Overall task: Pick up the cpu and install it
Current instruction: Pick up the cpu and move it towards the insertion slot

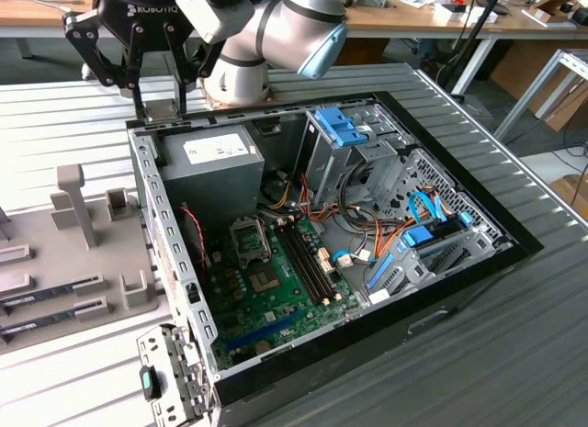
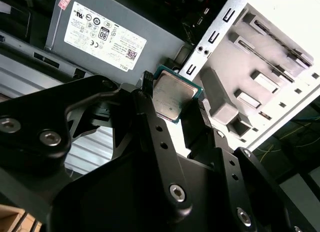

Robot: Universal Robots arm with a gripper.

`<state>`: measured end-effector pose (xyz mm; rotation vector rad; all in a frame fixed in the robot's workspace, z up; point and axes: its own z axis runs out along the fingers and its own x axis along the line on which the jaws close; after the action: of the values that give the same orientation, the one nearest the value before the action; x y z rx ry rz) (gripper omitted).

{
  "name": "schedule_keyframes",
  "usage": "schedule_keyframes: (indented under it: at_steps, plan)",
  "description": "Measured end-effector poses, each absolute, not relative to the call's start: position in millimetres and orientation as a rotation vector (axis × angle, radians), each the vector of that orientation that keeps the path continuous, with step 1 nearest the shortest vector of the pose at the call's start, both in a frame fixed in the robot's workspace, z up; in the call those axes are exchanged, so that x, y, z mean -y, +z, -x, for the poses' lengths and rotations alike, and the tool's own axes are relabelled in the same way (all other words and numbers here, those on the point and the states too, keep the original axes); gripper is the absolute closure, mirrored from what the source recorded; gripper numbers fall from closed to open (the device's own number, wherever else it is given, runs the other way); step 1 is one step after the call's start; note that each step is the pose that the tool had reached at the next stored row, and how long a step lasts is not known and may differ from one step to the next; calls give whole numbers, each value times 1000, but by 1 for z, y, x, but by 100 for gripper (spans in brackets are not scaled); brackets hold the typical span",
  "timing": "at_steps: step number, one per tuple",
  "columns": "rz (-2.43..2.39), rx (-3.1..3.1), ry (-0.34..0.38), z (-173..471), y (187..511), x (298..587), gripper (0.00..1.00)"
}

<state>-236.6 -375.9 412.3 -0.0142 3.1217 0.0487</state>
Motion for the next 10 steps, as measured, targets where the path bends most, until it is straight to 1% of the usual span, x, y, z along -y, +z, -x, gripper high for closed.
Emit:
schedule_keyframes:
  at_steps: [10]
  plan:
    - [14, -3122, 49, 229, 410, 376, 53]
